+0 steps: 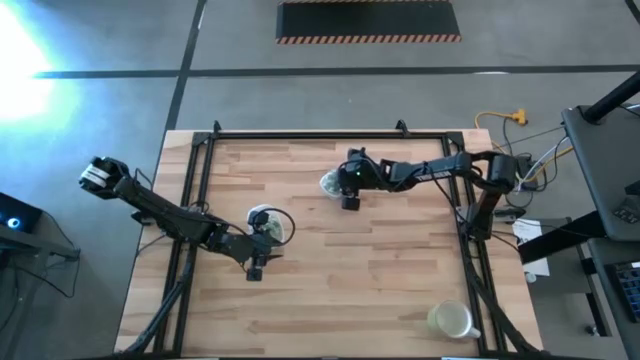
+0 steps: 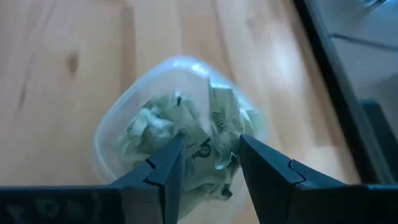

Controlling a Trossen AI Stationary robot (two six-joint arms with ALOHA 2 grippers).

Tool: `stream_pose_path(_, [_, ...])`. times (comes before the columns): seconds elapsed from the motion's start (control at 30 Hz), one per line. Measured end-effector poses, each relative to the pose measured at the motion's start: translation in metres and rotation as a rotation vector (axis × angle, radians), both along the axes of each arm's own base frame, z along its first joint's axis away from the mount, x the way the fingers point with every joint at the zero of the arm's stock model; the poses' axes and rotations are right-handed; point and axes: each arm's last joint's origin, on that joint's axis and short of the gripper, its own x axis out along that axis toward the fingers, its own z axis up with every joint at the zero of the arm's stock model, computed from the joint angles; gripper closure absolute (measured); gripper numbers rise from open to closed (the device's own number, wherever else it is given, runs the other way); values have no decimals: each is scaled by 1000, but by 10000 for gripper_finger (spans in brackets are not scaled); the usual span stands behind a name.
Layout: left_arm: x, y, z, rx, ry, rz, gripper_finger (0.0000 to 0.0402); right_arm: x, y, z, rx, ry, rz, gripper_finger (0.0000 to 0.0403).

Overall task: Pick and place items into bin
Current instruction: Put the stevia packet into the small transparent container

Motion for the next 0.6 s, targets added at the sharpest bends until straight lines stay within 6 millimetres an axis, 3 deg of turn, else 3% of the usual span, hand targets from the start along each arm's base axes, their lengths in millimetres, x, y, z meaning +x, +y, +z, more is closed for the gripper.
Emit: stream_pose_path(0.6, [0,0,0,-2,0,1,269,6,4,8,-7,3,25,293])
